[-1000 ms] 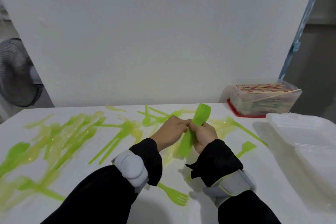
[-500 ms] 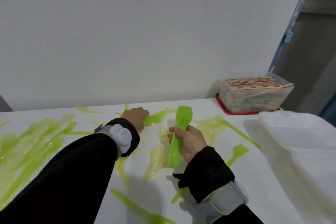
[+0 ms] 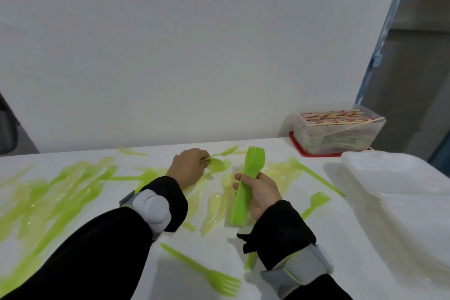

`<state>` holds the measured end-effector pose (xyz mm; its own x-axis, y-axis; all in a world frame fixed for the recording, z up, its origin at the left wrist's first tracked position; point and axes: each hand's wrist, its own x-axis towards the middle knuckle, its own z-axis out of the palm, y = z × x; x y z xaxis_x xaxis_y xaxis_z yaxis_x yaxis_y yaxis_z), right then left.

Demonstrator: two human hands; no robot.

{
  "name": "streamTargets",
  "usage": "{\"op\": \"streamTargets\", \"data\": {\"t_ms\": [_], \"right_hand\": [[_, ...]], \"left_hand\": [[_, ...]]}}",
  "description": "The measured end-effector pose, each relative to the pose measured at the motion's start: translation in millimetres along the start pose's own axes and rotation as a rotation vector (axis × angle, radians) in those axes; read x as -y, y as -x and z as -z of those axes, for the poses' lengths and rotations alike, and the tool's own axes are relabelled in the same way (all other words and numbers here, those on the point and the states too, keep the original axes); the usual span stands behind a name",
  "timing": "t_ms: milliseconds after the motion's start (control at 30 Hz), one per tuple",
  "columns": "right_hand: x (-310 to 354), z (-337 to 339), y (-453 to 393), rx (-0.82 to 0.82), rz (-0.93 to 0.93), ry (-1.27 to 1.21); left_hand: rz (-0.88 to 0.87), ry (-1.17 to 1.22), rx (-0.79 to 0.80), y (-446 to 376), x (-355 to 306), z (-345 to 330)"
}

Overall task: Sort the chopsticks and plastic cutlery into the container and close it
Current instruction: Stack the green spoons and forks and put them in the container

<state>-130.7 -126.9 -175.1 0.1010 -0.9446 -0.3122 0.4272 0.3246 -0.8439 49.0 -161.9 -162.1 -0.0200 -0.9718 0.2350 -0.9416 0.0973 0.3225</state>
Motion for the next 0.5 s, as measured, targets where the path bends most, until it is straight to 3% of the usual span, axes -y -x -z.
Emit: {"op": "streamTargets", "data": {"t_ms": [133, 200, 500], "right_hand": [[-1.5, -10.0, 10.8, 0.016, 0.035, -0.056], [-3.1, -16.9, 16.7, 0.051, 0.039, -0.075], [-15.7, -24.5, 30.4, 0.150, 0.062, -0.081]], "left_hand": [[0.194, 0.706, -0.007, 20.6, -39.1, 28.1], [0.258, 0.920, 0.020, 32.9, -57.4, 31.1], [0.389, 0.891, -0.138, 54.5, -82.8, 5.5]]}}
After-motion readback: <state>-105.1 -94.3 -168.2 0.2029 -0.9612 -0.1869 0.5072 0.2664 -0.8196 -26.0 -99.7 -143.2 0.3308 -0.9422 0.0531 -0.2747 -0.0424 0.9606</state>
